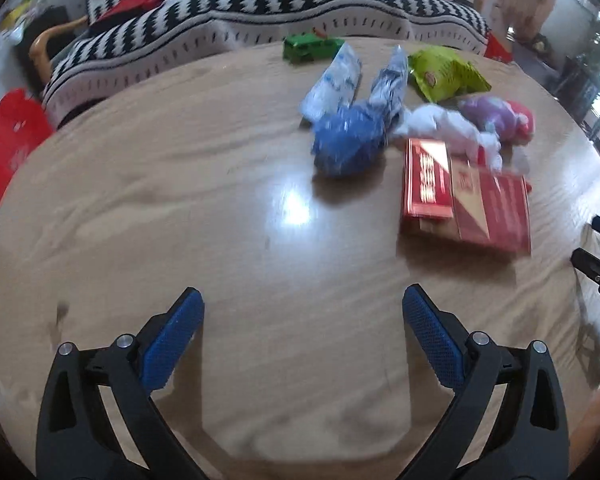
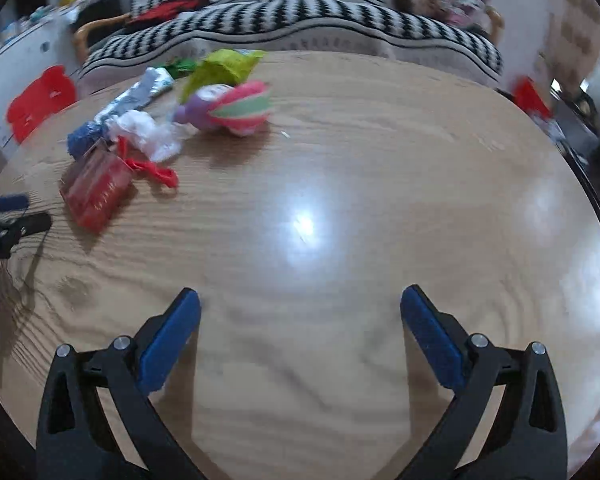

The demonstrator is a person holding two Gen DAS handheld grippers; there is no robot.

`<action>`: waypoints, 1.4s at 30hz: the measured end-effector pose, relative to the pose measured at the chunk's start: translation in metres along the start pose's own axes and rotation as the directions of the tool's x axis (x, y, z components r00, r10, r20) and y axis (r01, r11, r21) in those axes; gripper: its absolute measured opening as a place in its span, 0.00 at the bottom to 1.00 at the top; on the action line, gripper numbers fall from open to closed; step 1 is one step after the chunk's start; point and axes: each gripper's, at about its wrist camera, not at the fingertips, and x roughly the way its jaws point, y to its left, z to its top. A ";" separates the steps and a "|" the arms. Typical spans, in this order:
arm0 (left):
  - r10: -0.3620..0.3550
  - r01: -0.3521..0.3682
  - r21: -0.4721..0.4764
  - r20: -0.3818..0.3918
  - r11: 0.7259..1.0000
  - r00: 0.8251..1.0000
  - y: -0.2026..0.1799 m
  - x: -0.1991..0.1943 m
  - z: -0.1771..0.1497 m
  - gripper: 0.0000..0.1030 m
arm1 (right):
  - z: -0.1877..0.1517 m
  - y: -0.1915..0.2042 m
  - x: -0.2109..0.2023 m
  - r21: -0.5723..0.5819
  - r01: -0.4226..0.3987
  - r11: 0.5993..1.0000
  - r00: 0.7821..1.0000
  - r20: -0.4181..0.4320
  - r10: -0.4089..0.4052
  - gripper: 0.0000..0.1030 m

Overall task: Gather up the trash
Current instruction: 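Move both tools back toward the remaining trash on the table, then grasp the blue foil wrapper with the left gripper while the right gripper grasps the red ribbon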

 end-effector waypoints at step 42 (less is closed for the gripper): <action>-0.158 0.149 0.171 0.041 0.974 0.987 -0.015 0.035 0.085 0.57 | 0.107 0.045 0.058 -0.364 -0.255 0.896 0.967 -0.104 0.233 0.50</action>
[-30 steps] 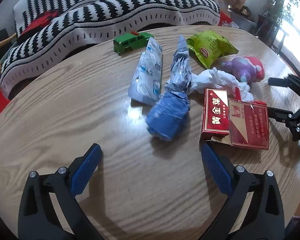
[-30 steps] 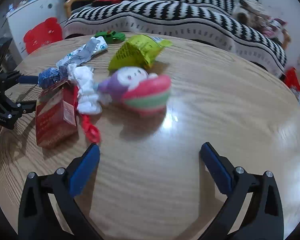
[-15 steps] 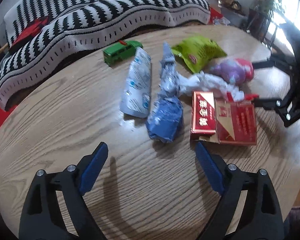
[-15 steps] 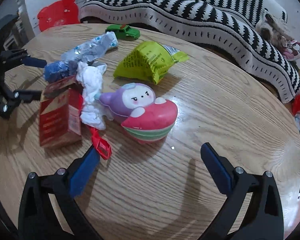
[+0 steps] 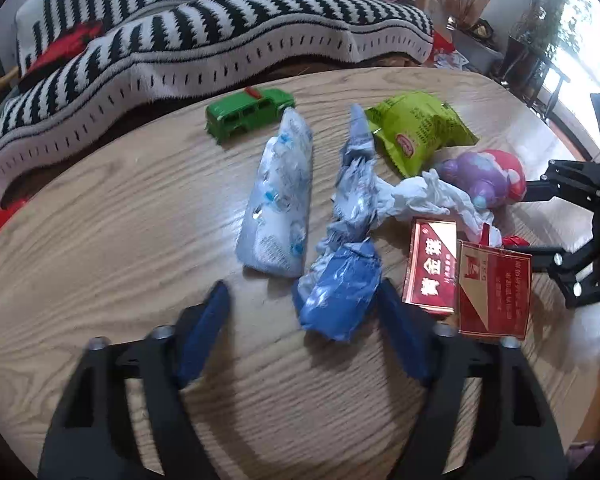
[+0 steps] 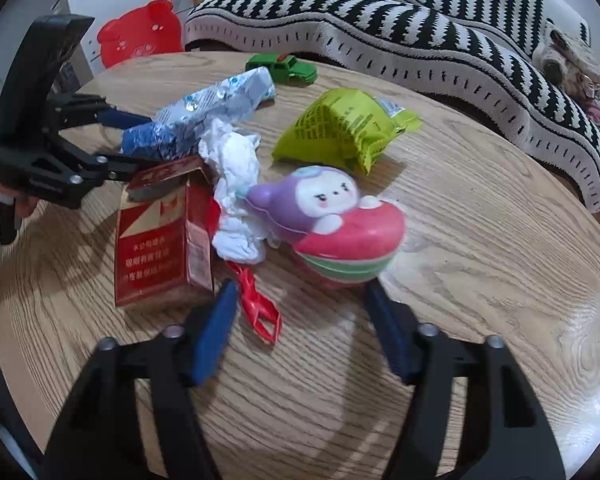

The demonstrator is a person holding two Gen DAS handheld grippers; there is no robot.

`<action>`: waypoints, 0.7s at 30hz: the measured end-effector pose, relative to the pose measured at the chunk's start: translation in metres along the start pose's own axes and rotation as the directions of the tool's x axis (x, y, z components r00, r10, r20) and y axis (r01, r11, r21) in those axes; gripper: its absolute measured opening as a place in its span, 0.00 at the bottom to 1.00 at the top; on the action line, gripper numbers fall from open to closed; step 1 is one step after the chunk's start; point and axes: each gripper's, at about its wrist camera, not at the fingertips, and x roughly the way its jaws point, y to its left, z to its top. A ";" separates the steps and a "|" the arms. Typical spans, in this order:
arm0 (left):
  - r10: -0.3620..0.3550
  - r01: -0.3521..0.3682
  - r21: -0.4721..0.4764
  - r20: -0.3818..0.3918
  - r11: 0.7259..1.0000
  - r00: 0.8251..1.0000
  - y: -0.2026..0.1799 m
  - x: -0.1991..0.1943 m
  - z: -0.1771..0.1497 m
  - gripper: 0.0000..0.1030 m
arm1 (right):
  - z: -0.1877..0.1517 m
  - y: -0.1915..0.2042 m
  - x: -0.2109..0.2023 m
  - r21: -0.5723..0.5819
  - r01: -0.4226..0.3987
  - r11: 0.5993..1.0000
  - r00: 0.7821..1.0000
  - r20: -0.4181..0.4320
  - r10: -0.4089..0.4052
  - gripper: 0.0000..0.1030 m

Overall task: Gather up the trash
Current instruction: 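Grasp the blue foil wrapper with the left gripper while the right gripper grasps the red ribbon, then carry the foil wrapper and red ribbon over the black bin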

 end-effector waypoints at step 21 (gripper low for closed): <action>0.062 -0.054 -0.087 0.092 0.995 0.994 -0.013 -0.075 -0.016 0.23 | -0.045 -0.004 -0.071 0.264 0.038 0.964 0.994 0.088 -0.063 0.09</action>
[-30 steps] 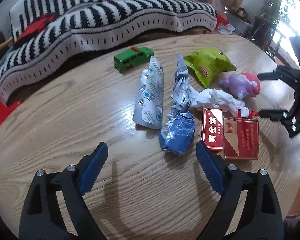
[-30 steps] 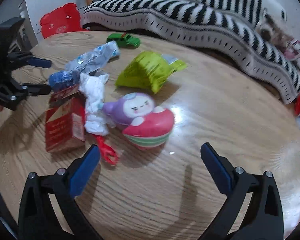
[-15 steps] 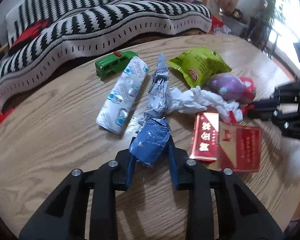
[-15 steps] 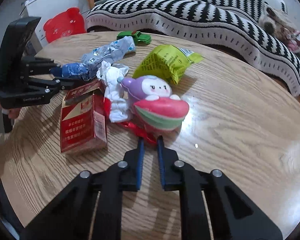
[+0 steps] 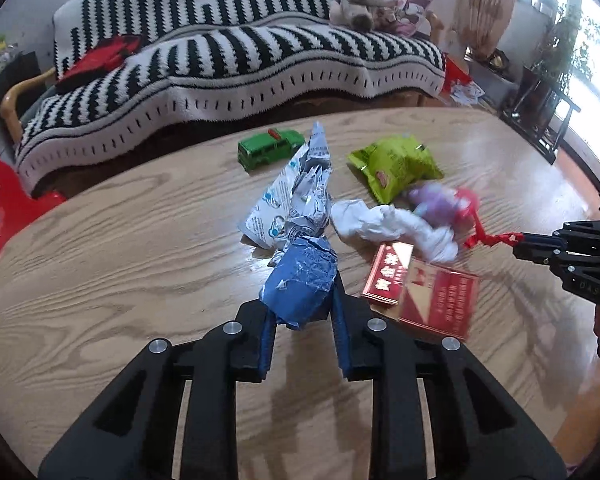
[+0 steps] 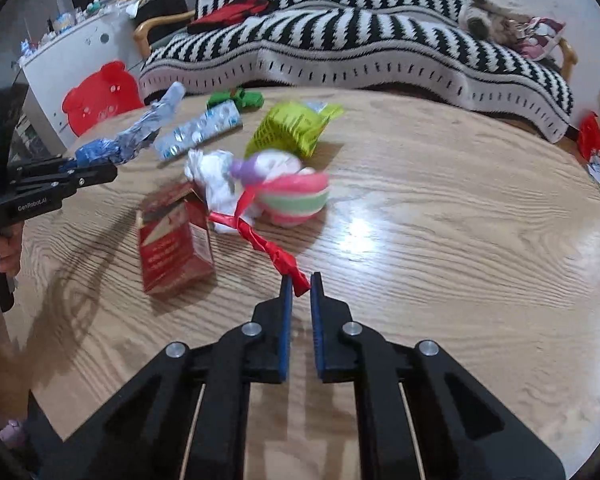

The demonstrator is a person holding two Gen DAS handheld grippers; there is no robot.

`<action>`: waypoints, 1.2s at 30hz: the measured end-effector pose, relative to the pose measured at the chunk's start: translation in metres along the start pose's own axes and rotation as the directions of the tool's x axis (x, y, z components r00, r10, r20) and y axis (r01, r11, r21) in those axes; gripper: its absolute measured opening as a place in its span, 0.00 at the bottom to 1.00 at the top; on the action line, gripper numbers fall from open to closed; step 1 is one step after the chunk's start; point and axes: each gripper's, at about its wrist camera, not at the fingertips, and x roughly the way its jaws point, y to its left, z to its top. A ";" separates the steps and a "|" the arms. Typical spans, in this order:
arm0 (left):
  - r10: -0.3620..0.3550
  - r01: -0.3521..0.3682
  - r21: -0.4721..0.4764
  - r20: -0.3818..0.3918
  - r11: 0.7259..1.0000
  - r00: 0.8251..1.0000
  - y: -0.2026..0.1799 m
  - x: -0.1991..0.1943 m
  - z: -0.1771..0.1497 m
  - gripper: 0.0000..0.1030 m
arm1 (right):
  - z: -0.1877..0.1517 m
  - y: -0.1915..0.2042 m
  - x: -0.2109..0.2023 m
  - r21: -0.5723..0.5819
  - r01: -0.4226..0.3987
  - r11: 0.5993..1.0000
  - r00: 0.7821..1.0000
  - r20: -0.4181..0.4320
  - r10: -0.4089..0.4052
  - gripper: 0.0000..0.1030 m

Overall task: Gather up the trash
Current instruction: 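Carry the foil wrapper and red ribbon over the black bin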

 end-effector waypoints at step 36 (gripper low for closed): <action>-0.398 0.526 0.249 -0.422 0.813 0.814 -0.372 -0.041 -0.242 0.23 | -0.416 -0.084 -0.203 0.675 0.109 0.730 0.990 -0.010 -0.138 0.09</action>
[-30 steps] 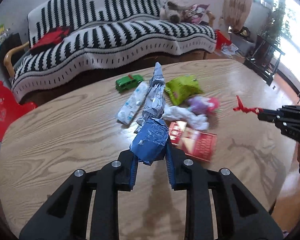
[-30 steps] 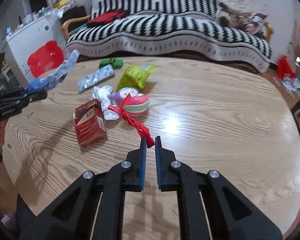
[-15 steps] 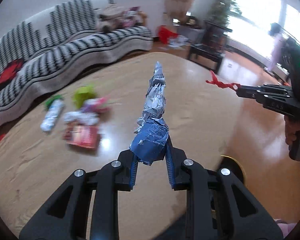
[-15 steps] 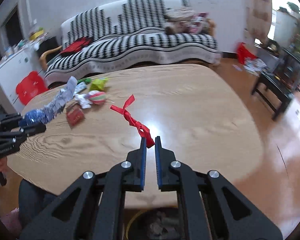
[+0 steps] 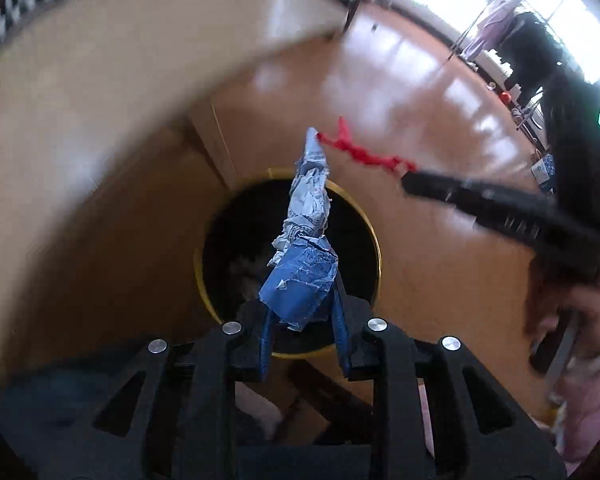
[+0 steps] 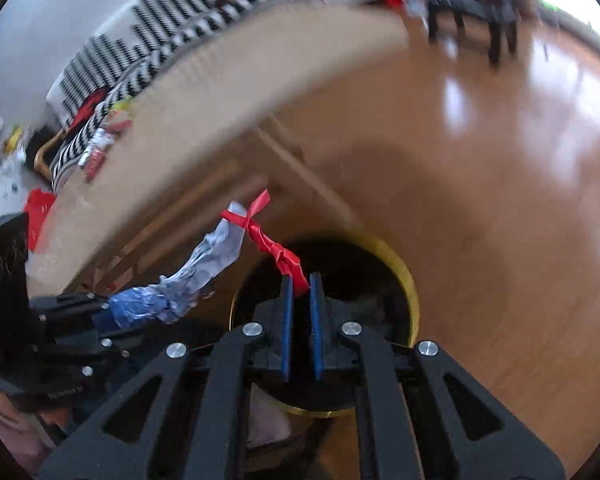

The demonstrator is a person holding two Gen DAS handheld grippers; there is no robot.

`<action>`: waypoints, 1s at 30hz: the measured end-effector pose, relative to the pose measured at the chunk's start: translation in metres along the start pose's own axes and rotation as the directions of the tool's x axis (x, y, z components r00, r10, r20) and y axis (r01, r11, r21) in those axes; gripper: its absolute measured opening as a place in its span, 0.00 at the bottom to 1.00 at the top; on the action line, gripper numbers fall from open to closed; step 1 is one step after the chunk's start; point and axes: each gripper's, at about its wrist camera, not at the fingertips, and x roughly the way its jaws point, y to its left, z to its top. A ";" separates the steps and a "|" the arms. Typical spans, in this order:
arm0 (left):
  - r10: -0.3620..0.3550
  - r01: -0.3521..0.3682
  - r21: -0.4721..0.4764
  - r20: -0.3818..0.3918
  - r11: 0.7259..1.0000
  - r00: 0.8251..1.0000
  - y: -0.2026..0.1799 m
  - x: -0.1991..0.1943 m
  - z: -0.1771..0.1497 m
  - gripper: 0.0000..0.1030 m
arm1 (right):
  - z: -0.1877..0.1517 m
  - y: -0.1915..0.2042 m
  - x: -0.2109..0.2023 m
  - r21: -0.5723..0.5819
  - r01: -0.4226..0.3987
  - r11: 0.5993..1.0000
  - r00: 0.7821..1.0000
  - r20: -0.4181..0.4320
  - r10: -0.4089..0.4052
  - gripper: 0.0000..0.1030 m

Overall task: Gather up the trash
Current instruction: 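Carry the foil wrapper and red ribbon over the black bin, then open both grippers to drop the wrapper and ribbon into the bin, then move both tools back to the table toward the blister pack and squishy toy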

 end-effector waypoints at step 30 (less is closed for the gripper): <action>0.169 -0.166 -0.065 0.043 0.984 0.985 0.032 -0.028 0.017 0.93 | 0.018 -0.010 0.007 0.084 0.039 0.996 0.999 0.011 -0.041 0.93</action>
